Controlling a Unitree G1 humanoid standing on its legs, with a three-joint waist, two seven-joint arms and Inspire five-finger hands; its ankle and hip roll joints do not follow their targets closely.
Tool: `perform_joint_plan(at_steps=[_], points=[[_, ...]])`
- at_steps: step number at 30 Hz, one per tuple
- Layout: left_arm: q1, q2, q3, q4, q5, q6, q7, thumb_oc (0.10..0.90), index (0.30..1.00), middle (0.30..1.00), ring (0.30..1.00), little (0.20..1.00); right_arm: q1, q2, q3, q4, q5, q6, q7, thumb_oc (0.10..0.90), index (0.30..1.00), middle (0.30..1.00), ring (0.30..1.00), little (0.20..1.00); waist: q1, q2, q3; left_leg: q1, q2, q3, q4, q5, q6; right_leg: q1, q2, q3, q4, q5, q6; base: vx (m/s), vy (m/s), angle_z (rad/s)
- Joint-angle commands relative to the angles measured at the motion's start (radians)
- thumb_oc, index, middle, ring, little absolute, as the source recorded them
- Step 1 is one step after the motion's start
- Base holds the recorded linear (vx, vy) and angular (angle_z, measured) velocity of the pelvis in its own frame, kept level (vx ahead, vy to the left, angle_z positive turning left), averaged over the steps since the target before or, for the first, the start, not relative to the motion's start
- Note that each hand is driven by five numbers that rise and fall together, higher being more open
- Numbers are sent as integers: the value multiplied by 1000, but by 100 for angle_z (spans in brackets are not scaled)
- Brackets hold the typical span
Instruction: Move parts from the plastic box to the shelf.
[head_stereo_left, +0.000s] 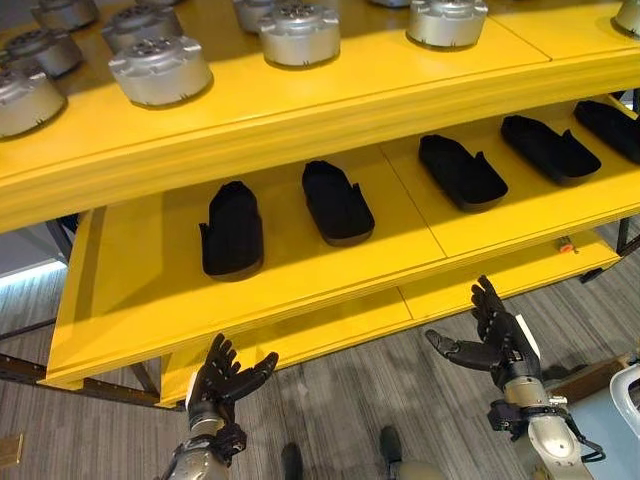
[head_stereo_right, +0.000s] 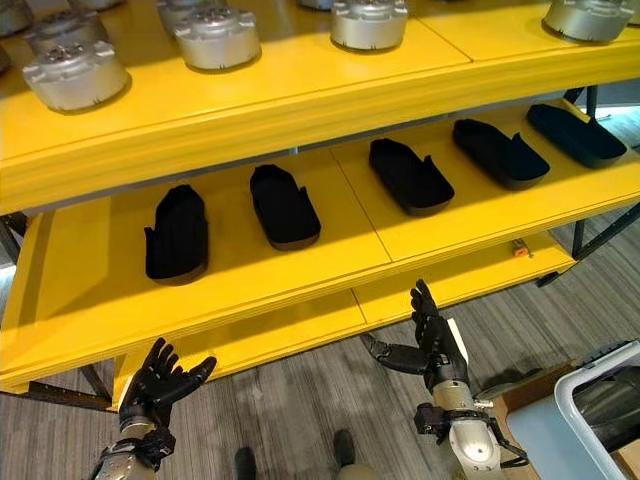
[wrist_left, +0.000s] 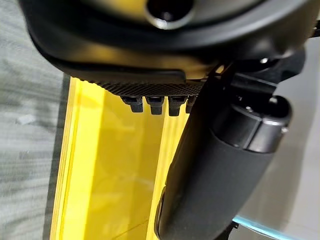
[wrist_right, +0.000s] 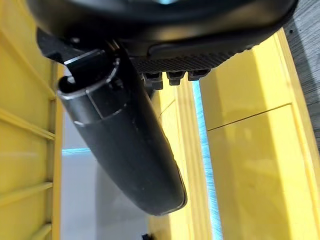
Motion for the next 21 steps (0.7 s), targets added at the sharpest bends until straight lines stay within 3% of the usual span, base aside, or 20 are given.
perform_joint_plan(at_steps=[1, 2, 3, 4, 5, 6, 8, 10, 13, 15, 21], points=[[-102, 58, 25, -54, 34, -110, -30, 900, 1000, 1000, 1000, 1000, -58, -23, -98, -116, 33, -123, -23, 900, 1000, 1000, 1000, 1000, -18, -64, 31, -14, 39, 18, 82, 92, -6, 41, -81, 20, 47, -154, 25, -28, -151, 42], [-106, 58, 22, -49, 34, -113, -32, 900, 1000, 1000, 1000, 1000, -53, -17, -106, -110, 34, -125, -27, 900, 1000, 1000, 1000, 1000, -23, -75, 34, -8, 27, 40, 112, 60, -2, 49, -89, 18, 38, -151, 25, 10, -137, 53], [-111, 59, 33, -62, 39, -116, -26, 900, 1000, 1000, 1000, 1000, -70, -11, -93, -87, 20, -121, -37, 900, 1000, 1000, 1000, 1000, 6, -91, 30, -30, -105, -122, 173, -50, 25, 50, -88, 58, -1, -127, 32, 11, -89, 16], [-111, 59, 33, -62, 40, -116, -26, 900, 1000, 1000, 1000, 1000, -71, -10, -93, -86, 20, -121, -38, 900, 1000, 1000, 1000, 1000, 5, -91, 28, -35, -107, -124, 176, -49, 26, 48, -89, 57, -3, -125, 33, 64, -72, -21], [-103, 46, 49, -77, 48, -114, -29, 900, 1000, 1000, 1000, 1000, -89, -8, -67, -74, 17, -114, -25, 900, 1000, 1000, 1000, 1000, 31, -110, 30, -52, -227, -263, 197, -152, 50, 54, -74, 121, -25, -109, 41, 86, -19, -67], [-99, 40, 50, -86, 51, -116, -32, 900, 1000, 1000, 1000, 1000, -92, -6, -58, -73, 14, -111, -19, 900, 1000, 1000, 1000, 1000, 43, -113, 30, -52, -272, -324, 202, -171, 58, 60, -61, 157, -34, -102, 43, 111, -8, -99], [-96, 38, 47, -92, 54, -118, -42, 900, 1000, 1000, 1000, 1000, -89, -5, -57, -75, 14, -107, -5, 900, 1000, 1000, 1000, 1000, 45, -116, 27, -57, -313, -369, 203, -182, 68, 58, -49, 196, -34, -89, 48, 70, 74, -161], [-100, 37, 35, -91, 52, -119, -59, 900, 1000, 1000, 1000, 1000, -73, 0, -66, -81, 23, -99, 12, 900, 1000, 1000, 1000, 1000, 27, -111, 18, -29, -288, -322, 169, -182, 74, 68, -48, 209, -47, -77, 55, 65, 150, -74], [-101, 41, 20, -91, 49, -116, -66, 900, 1000, 1000, 1000, 1000, -55, 9, -69, -78, 29, -90, 21, 900, 1000, 1000, 1000, 1000, 15, -105, 5, 9, -282, -304, 103, -168, 85, 72, -53, 222, -71, -55, 65, 56, 214, -20], [-78, 67, 15, -103, 60, -106, -76, 900, 1000, 1000, 1000, 1000, -47, 35, -48, -72, 40, -69, 35, 900, 1000, 1000, 1000, 1000, 5, -105, -20, 74, -272, -233, 2, -159, 110, 60, -59, 266, -93, -22, 94, 42, 333, -138], [-94, 98, 3, -122, 79, -100, -80, 900, 1000, 1000, 1000, 1000, -42, 43, -51, -71, 57, -62, 40, 900, 1000, 1000, 1000, 1000, -14, -126, -2, 52, -306, -173, 124, -229, 135, 48, -90, 284, -55, -21, 117, -22, 186, -37]])
